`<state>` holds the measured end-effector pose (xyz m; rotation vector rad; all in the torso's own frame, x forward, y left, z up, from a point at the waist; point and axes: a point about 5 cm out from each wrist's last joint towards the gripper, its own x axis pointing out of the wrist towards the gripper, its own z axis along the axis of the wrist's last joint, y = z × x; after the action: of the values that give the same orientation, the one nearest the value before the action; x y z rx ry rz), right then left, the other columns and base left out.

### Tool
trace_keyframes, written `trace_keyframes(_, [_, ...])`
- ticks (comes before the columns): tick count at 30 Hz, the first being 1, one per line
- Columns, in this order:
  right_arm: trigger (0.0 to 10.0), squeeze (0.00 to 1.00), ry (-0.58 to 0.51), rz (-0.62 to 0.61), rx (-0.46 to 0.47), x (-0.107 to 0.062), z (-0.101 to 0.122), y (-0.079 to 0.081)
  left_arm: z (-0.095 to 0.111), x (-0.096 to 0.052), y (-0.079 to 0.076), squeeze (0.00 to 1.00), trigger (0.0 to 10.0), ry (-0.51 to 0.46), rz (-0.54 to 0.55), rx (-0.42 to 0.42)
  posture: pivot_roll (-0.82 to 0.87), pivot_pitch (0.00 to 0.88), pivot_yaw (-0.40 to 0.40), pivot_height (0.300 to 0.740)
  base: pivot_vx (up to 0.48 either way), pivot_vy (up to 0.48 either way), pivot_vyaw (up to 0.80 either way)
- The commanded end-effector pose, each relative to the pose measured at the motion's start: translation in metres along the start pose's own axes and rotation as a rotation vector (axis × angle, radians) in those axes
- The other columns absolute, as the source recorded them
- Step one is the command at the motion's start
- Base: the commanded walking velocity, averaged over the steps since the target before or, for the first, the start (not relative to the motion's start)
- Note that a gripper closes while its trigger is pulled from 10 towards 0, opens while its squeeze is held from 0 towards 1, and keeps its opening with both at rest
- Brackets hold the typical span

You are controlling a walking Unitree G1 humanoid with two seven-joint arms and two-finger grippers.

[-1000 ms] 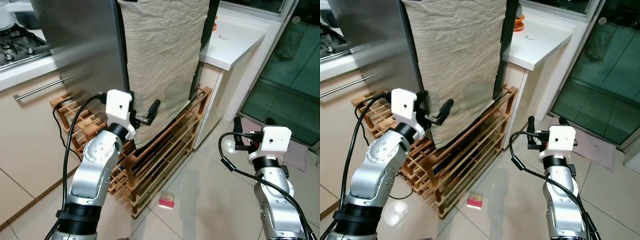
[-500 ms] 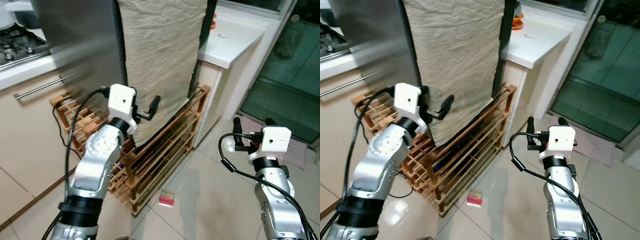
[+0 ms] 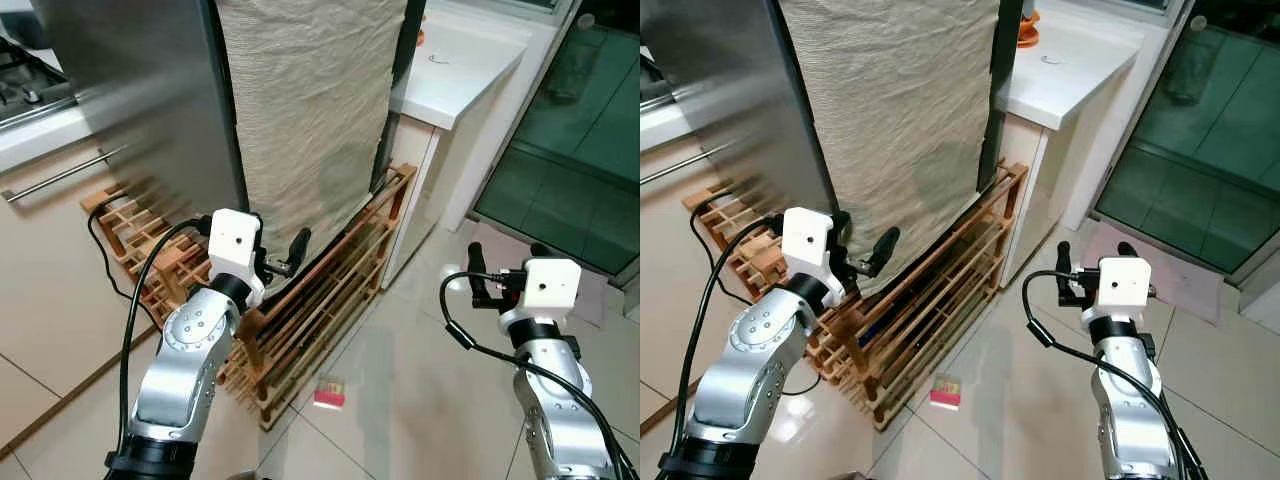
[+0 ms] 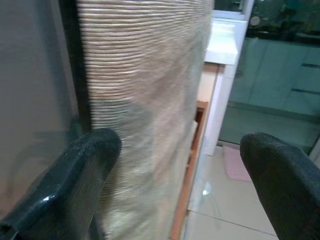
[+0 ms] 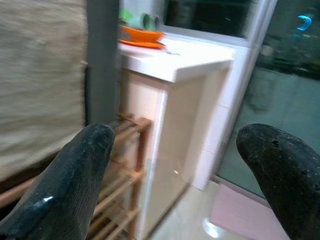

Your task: Restocking fridge

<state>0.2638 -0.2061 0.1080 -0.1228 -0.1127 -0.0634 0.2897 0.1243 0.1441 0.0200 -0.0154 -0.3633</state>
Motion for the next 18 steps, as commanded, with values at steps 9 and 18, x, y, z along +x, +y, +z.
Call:
trace_keyframes(9, [10.0,0.00,0.008,-0.017,-0.008,-0.002,-0.003,-0.006,0.008,-0.003,0.010,0.00,10.0,-0.056,0.054,0.000,-0.05,0.000,-0.031,0.740,0.000,0.000,0.00])
trace_keyframes(18, [10.0,0.00,0.015,0.000,0.002,-0.001,-0.006,0.000,0.007,-0.007,0.009,0.00,10.0,-0.084,0.078,-0.020,-0.03,0.000,-0.039,0.740,0.000,0.000,0.00])
